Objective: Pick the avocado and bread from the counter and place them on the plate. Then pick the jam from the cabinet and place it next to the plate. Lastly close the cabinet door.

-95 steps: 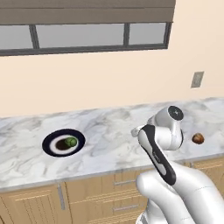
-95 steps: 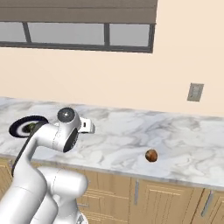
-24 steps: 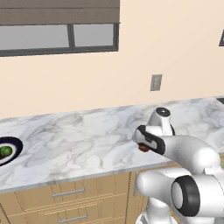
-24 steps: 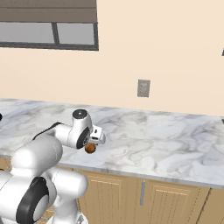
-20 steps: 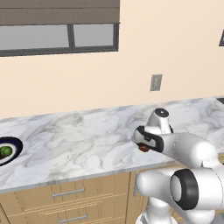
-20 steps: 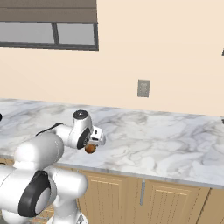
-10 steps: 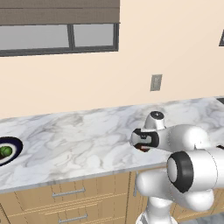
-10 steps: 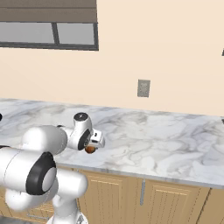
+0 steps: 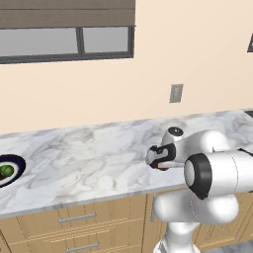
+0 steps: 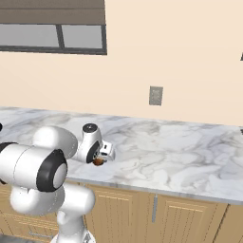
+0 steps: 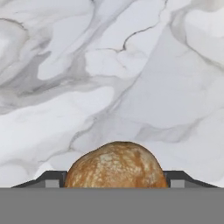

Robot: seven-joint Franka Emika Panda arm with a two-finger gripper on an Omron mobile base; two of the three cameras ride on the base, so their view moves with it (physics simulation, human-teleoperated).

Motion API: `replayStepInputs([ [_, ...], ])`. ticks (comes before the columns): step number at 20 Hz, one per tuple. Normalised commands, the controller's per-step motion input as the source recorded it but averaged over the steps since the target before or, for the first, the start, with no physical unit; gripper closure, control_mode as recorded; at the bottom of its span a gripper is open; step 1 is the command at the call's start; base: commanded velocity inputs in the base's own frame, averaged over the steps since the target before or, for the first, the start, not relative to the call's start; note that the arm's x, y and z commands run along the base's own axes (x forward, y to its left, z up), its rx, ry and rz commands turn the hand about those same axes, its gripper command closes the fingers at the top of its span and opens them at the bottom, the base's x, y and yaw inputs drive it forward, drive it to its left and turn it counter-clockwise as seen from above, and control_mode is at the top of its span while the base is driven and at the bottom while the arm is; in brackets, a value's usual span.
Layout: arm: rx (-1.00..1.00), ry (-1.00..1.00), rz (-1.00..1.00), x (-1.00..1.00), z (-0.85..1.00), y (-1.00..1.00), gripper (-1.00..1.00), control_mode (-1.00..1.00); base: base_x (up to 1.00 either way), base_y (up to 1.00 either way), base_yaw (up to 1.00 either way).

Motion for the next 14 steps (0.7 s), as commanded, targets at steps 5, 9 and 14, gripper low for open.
replayStepInputs([
  [5,0.02,-0.02,-0.01,0.00,0.13,0.00,1.00,-1.00,0.00,0.00,0.00],
  [9,0.09,-0.17,-0.03,-0.01,0.75,0.00,1.00,-1.00,0.00,0.00,0.00],
  [14,0.07,-0.18,-0.02,-0.08,0.83,0.02,1.00,-1.00,0.00,0.00,0.00],
])
